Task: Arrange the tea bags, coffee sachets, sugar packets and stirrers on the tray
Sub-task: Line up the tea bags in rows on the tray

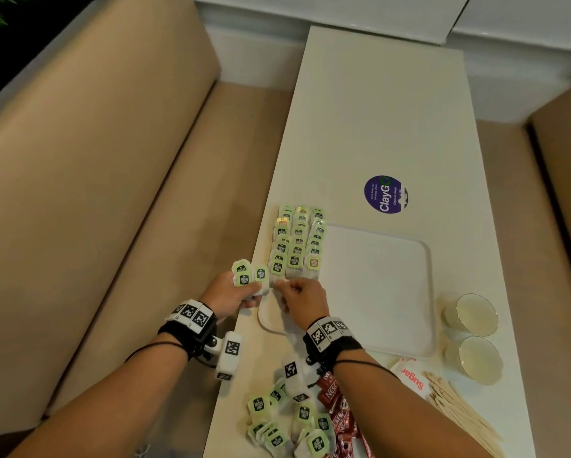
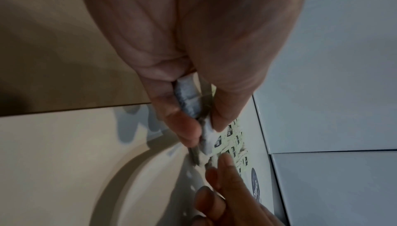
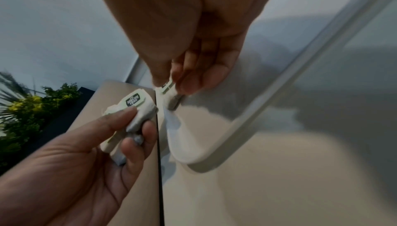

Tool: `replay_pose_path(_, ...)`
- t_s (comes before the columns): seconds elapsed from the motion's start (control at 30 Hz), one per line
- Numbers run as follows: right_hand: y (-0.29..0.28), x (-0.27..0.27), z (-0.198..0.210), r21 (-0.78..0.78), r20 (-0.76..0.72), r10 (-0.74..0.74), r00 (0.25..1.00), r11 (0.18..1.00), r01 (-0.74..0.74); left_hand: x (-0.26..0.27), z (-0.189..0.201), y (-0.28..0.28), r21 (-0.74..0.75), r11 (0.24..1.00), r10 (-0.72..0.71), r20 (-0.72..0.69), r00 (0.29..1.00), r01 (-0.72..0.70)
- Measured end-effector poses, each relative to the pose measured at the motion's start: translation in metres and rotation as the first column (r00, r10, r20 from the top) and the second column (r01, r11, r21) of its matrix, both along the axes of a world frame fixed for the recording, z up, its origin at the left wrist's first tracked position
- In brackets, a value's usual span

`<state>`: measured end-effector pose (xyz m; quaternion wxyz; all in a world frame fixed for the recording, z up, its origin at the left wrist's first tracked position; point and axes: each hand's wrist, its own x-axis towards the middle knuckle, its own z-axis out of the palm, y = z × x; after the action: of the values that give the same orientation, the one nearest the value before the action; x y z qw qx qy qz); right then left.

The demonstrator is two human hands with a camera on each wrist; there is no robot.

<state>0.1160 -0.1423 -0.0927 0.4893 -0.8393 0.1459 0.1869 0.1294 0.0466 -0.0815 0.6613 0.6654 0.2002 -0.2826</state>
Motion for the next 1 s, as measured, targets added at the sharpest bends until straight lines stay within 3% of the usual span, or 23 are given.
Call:
replay_pose_path(0.17, -0.008, -0.012, 0.003, 0.107, 0.006, 0.129, 0.992, 0.986, -0.129, 0.001, 0.006, -0.006, 0.026, 0.999, -0.034, 0.004, 0.999, 0.034)
replay_pose_path(0.37, -0.017, -0.015, 0.005, 0.146, 0.025, 0.097, 0.995, 0.984, -0.100, 0.001, 0.011, -0.012, 0.093, 0.990, -0.112, 0.023, 0.993, 0.109)
replay_pose_path(0.57, -0.028, -0.010, 0.005, 0.098, 0.037, 0.105, 0.994, 0.989, -0.108, 0.002, 0.020, -0.026, 0.090, 0.989, -0.125, 0.054, 0.991, 0.120)
replay_pose_path(0.8, -0.038, -0.001, 0.000, -0.067, 0.031, -0.060, 0.998, 0.996, 0.062, 0.005, 0.023, -0.034, 0.066, 0.995, -0.074, -0.005, 0.997, 0.074)
replay_pose_path(1.0, -0.032, 0.006, -0.002, -0.159, 0.010, -0.036, 0.999, 0.987, 0.037, 0.004, 0.021, -0.030, 0.062, 0.993, -0.102, -0.011, 0.995, 0.103)
